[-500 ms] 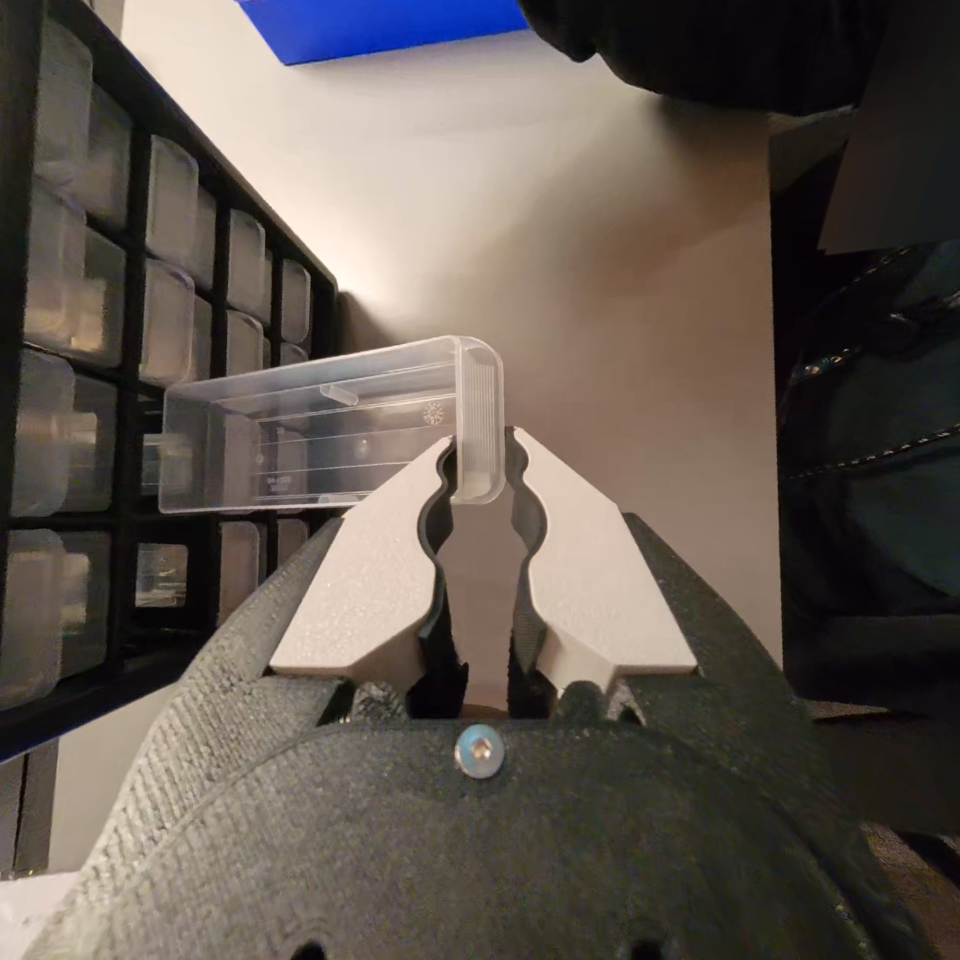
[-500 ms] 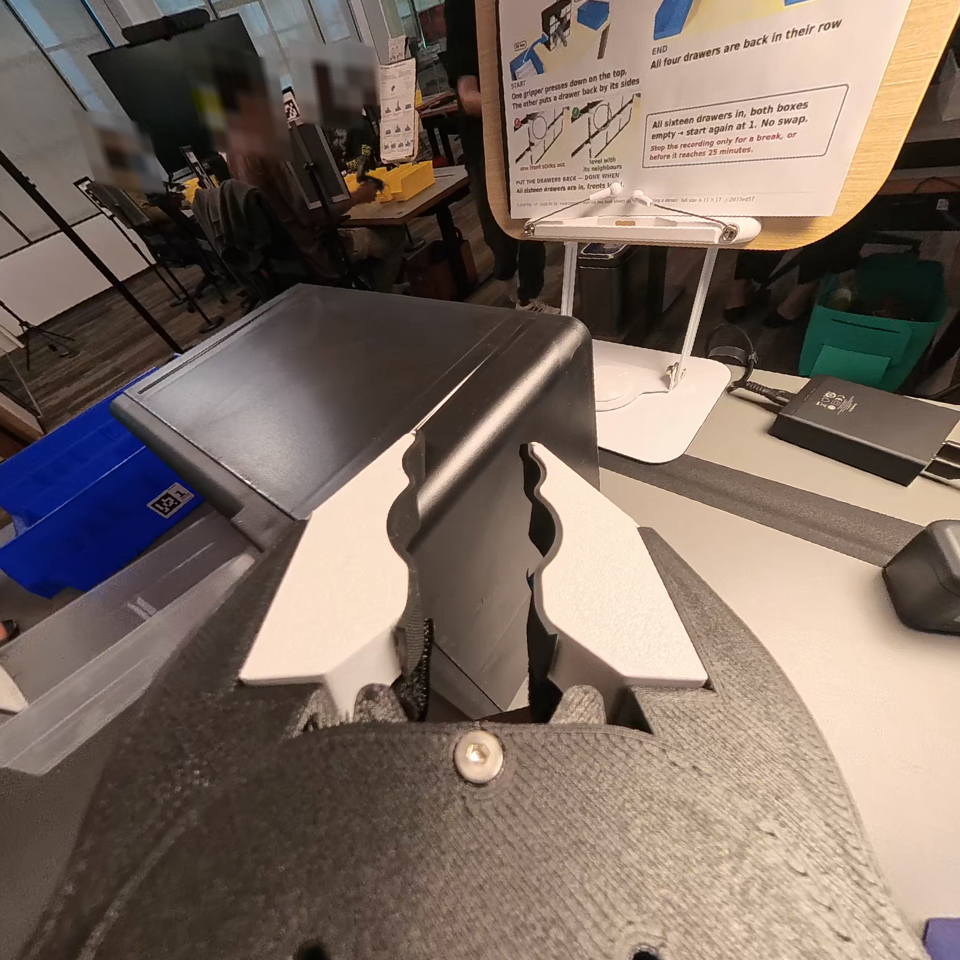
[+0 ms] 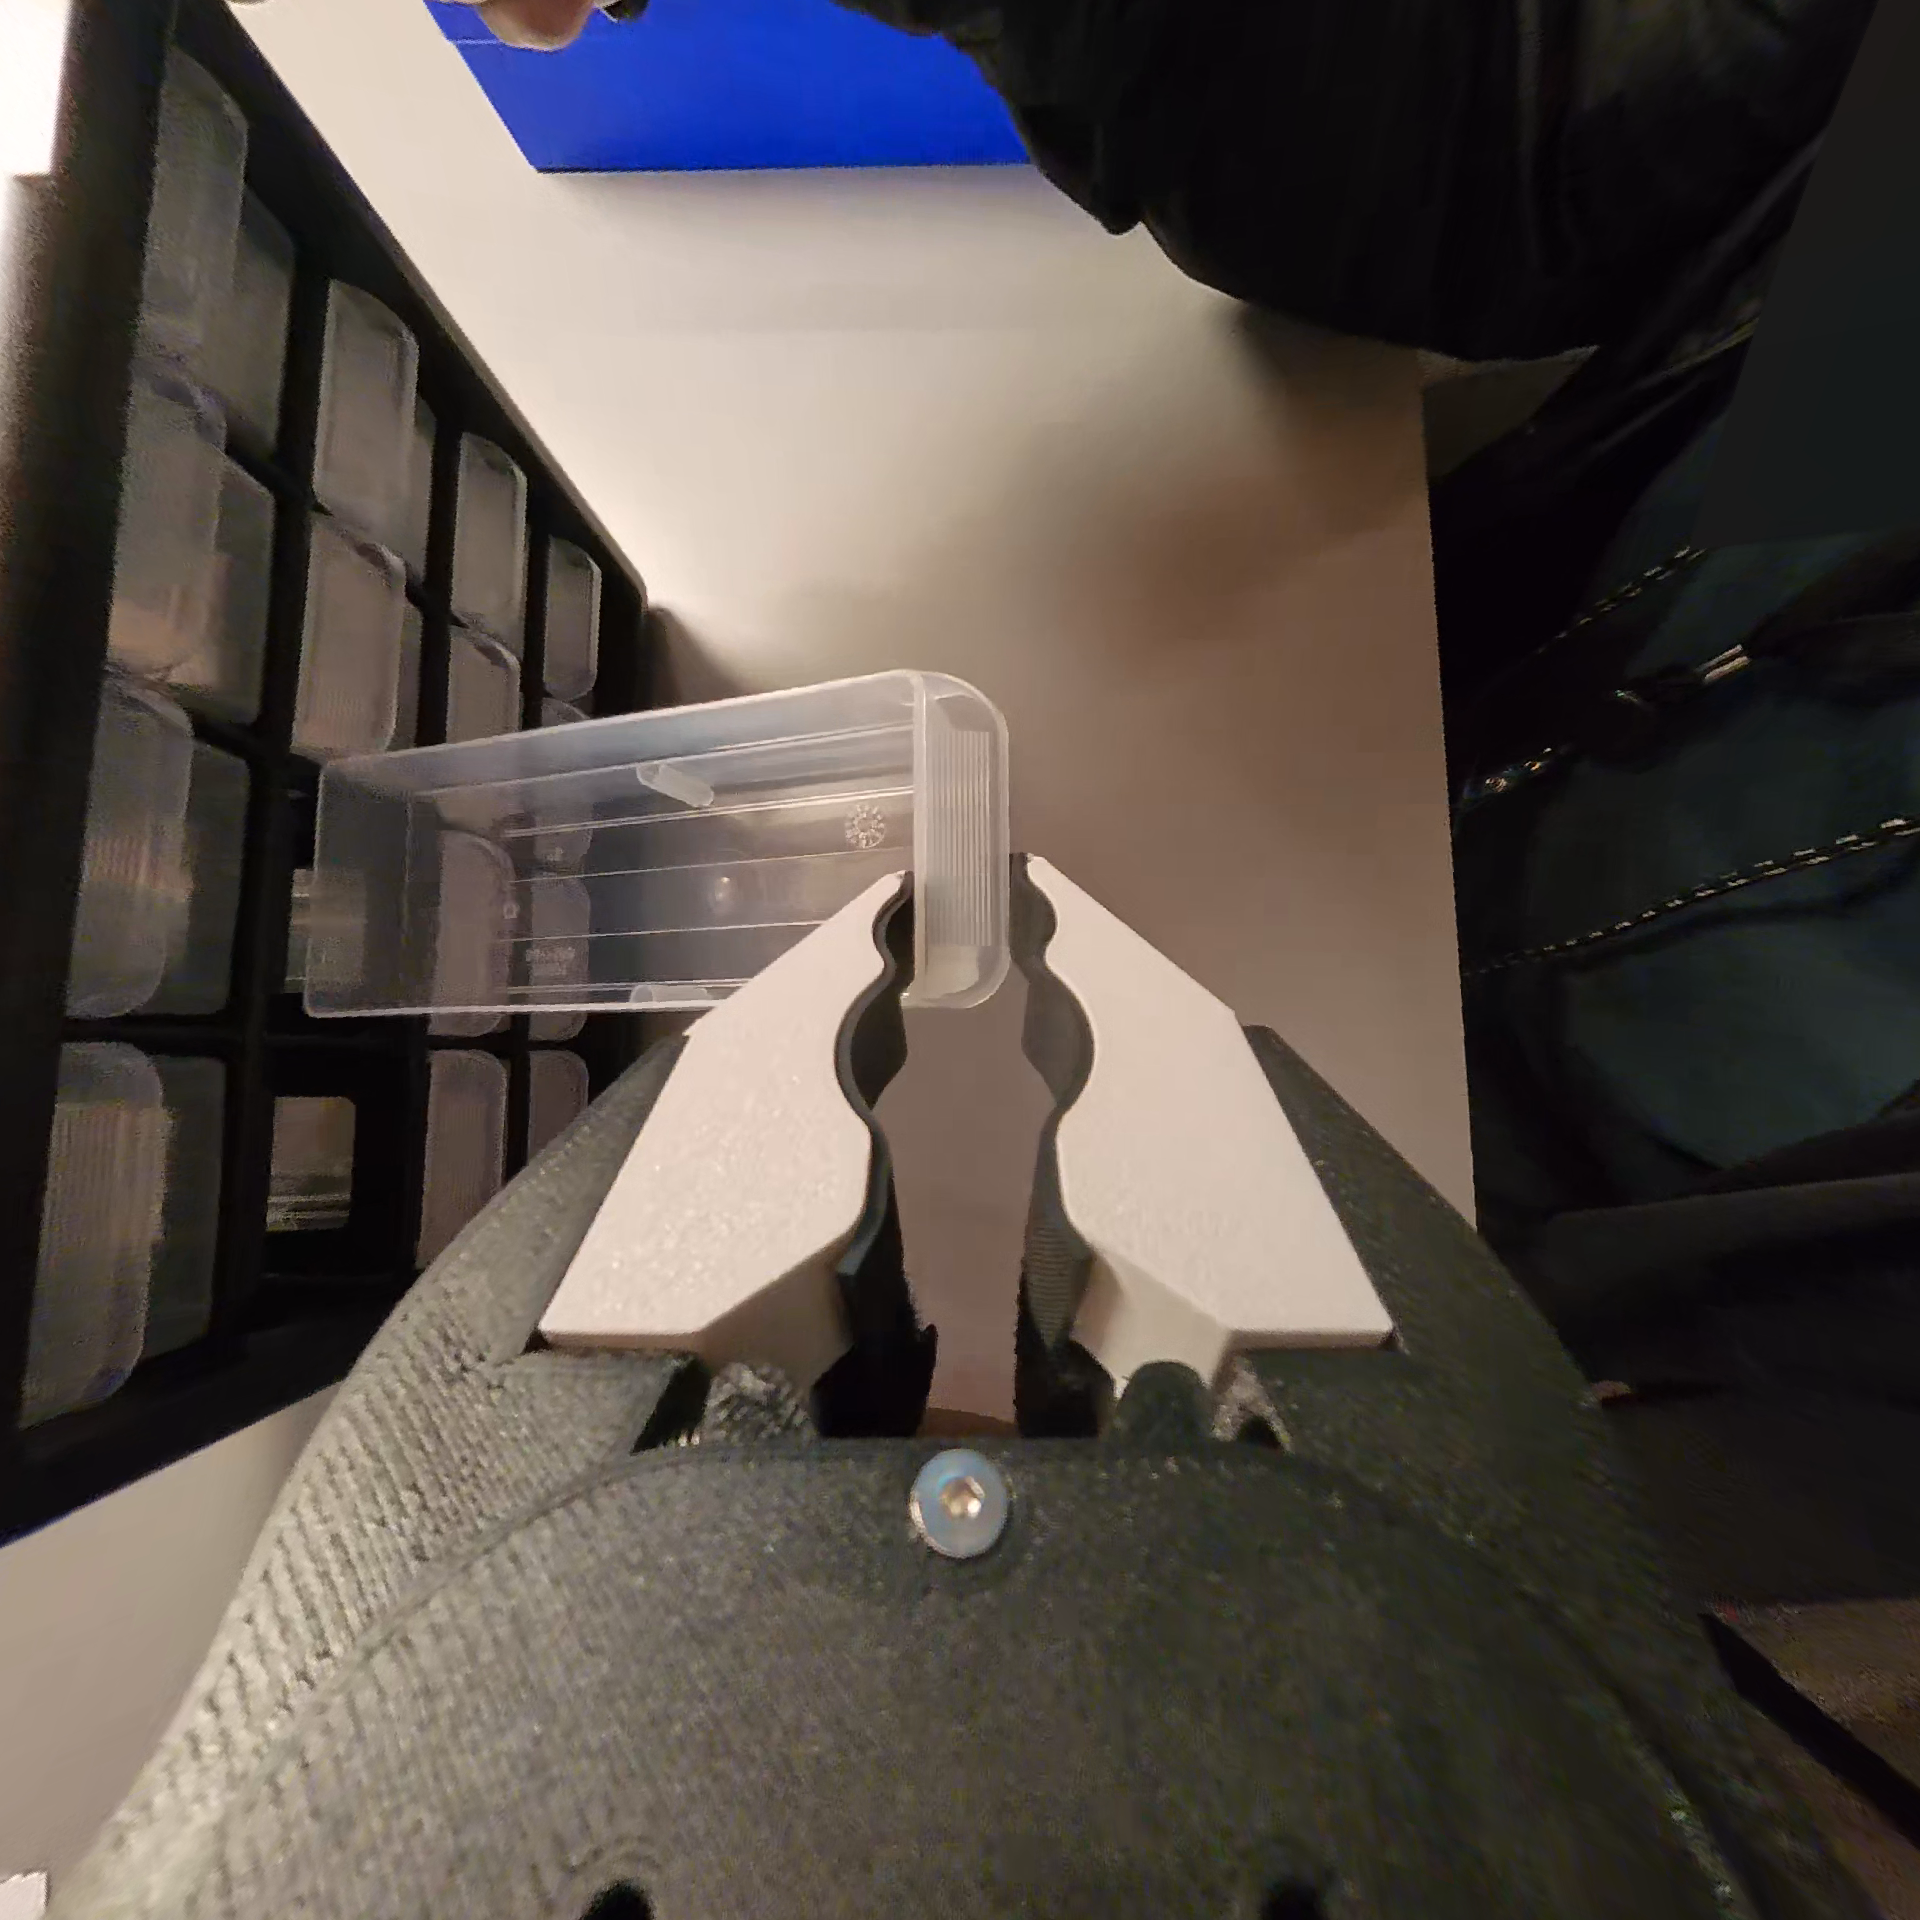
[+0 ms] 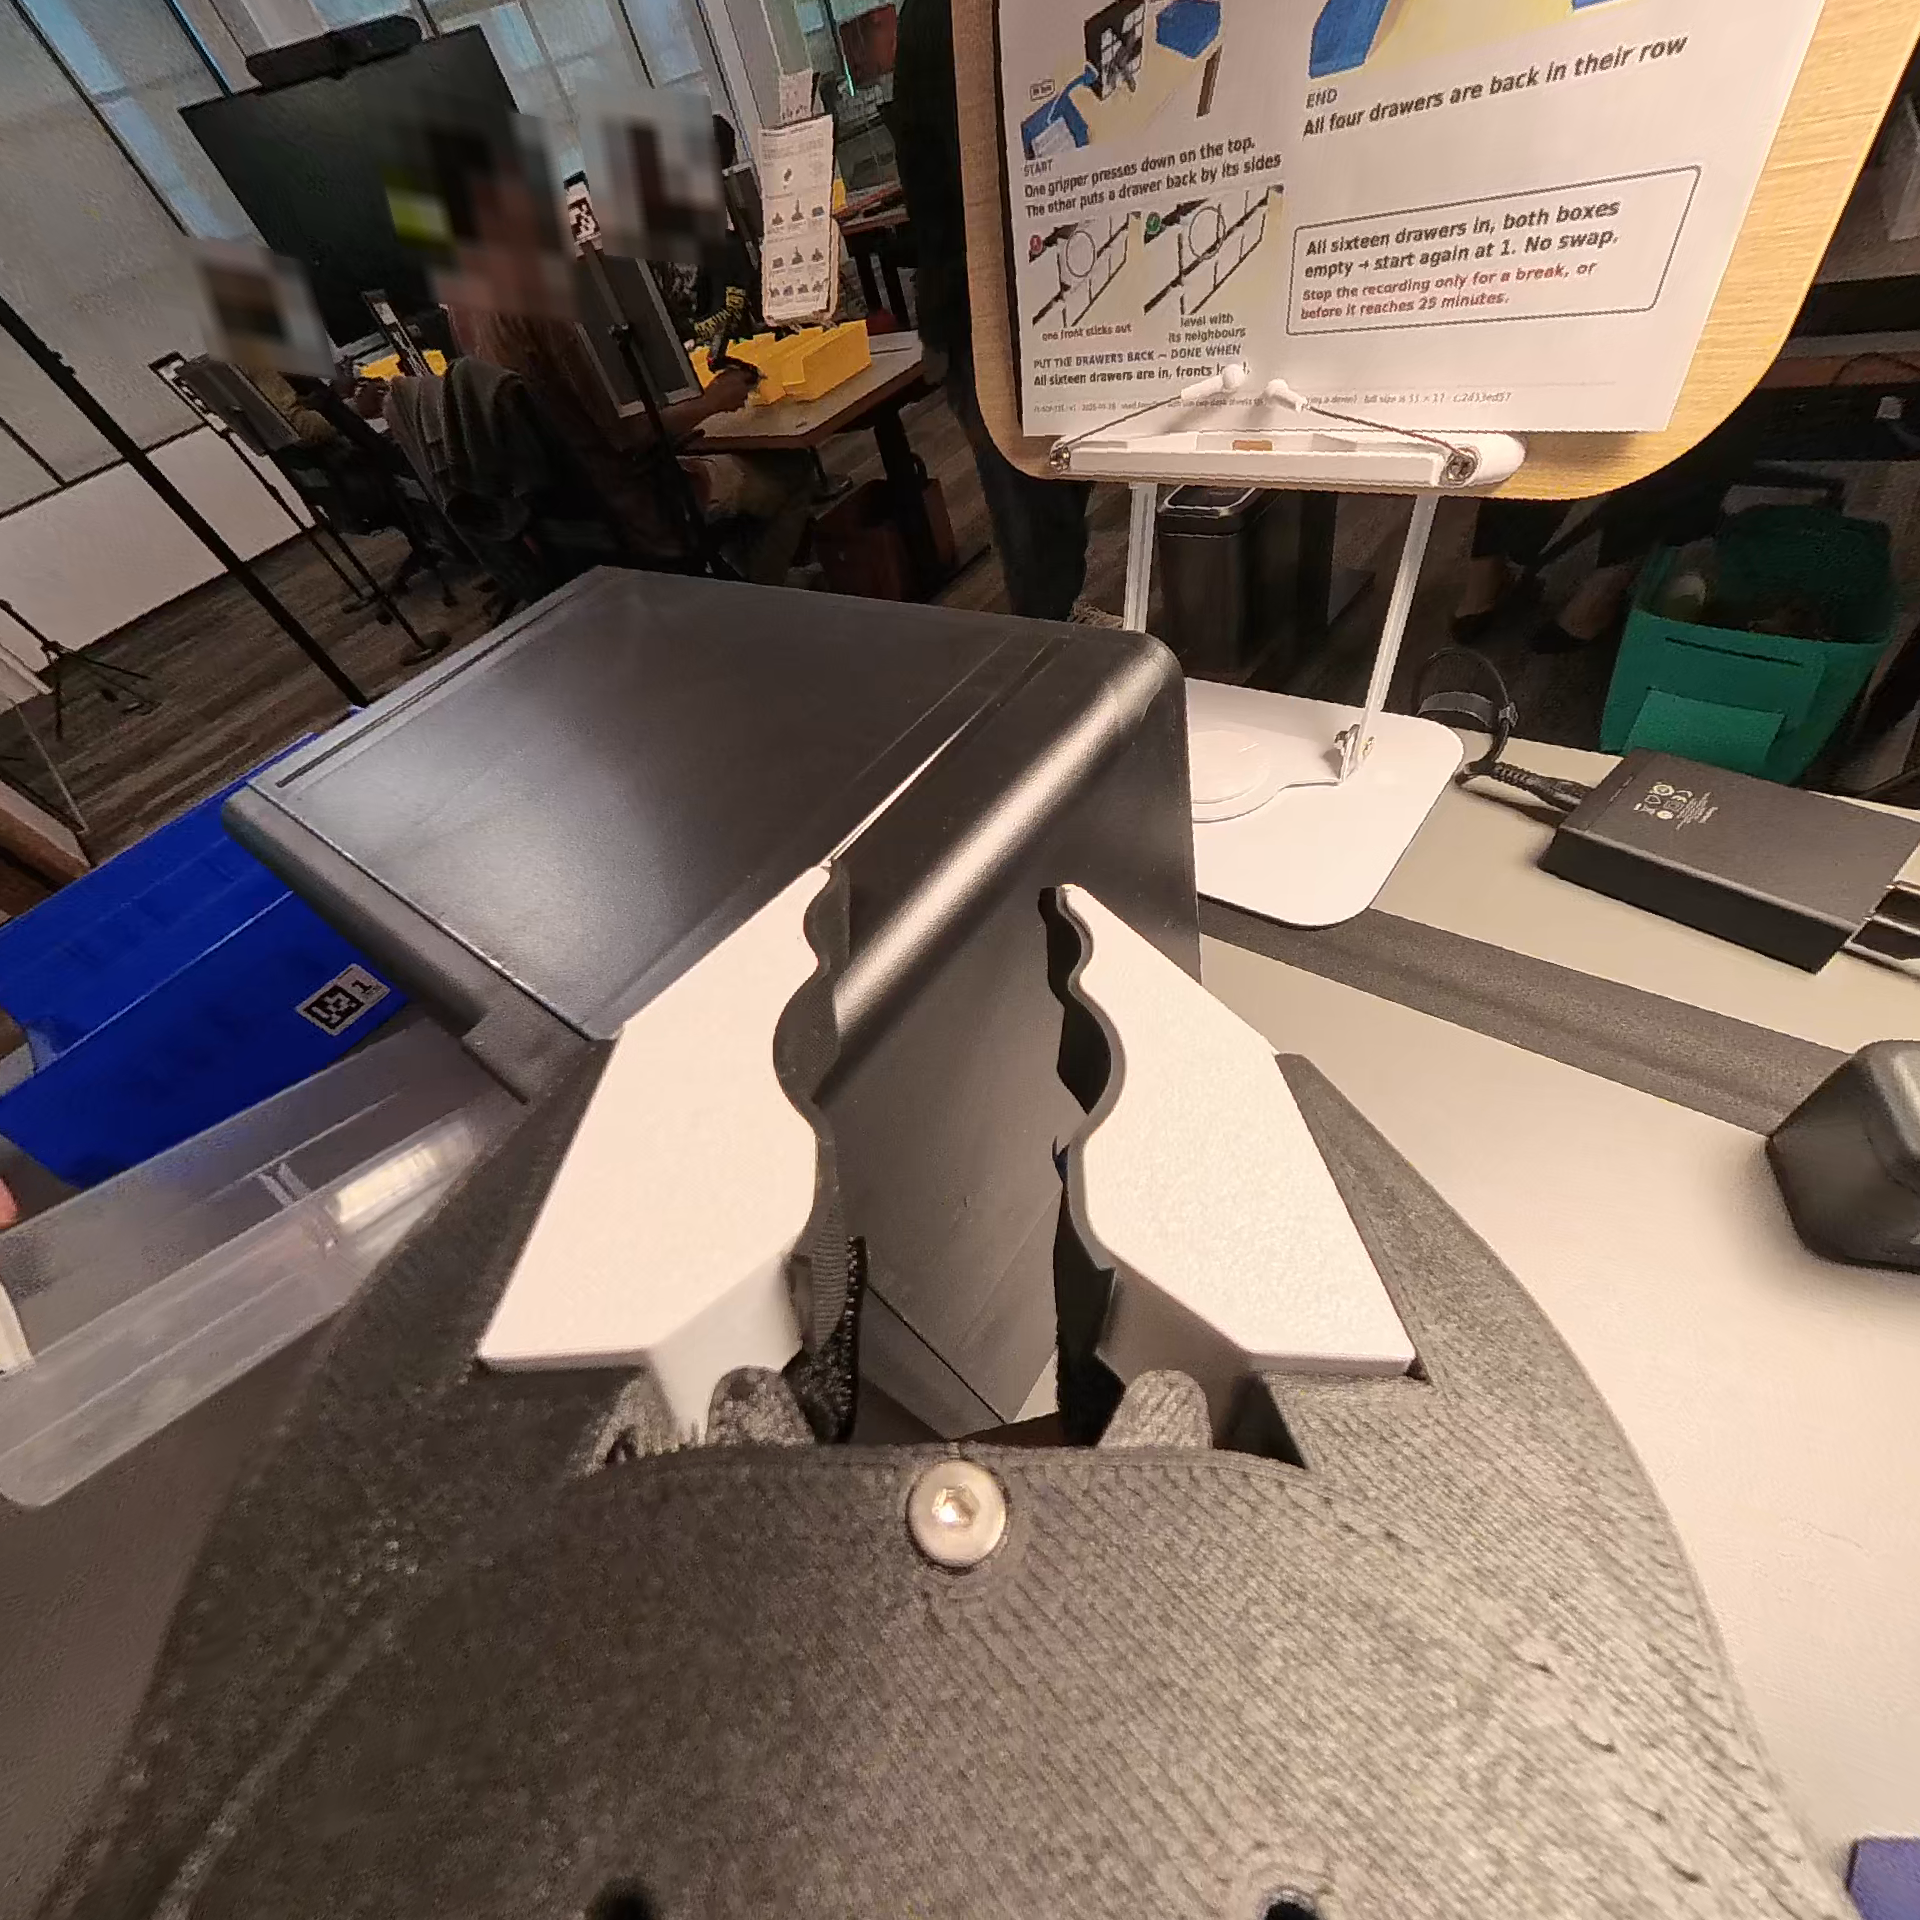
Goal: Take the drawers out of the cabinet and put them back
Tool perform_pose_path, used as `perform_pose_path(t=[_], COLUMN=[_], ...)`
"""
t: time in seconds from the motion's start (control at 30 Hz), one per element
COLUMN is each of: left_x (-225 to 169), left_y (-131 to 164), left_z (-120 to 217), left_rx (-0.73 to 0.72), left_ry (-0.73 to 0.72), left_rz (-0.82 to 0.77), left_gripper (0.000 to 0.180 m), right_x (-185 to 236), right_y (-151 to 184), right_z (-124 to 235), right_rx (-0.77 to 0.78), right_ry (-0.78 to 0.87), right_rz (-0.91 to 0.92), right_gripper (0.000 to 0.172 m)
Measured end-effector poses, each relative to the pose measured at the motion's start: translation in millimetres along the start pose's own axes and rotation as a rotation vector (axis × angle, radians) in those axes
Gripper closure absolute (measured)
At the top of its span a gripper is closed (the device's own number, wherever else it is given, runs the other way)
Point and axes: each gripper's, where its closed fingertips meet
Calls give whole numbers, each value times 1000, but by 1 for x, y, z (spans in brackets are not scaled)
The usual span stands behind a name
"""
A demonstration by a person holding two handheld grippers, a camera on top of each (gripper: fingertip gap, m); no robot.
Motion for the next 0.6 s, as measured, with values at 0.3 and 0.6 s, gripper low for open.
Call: perform_pose_path(t=[0.3, 0.6], left_x=[5, 7], left_y=[-4, -5], left_z=[4, 9], left_rx=[2, 17], left_ry=[42, 69], left_rz=[18, 36], left_gripper=[164, 164], right_x=[0, 0], right_y=[0, 0], right_z=[0, 0], right_rx=[0, 0], right_ry=[0, -3], right_rz=[-1, -2], right_gripper=[131, 131])
Point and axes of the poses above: each gripper's, where its closed fingertips meet, z back along the fingers, y out of its underside, x = y × z across the jaws, and after that the axes turned 4 degrees about y, right-handed
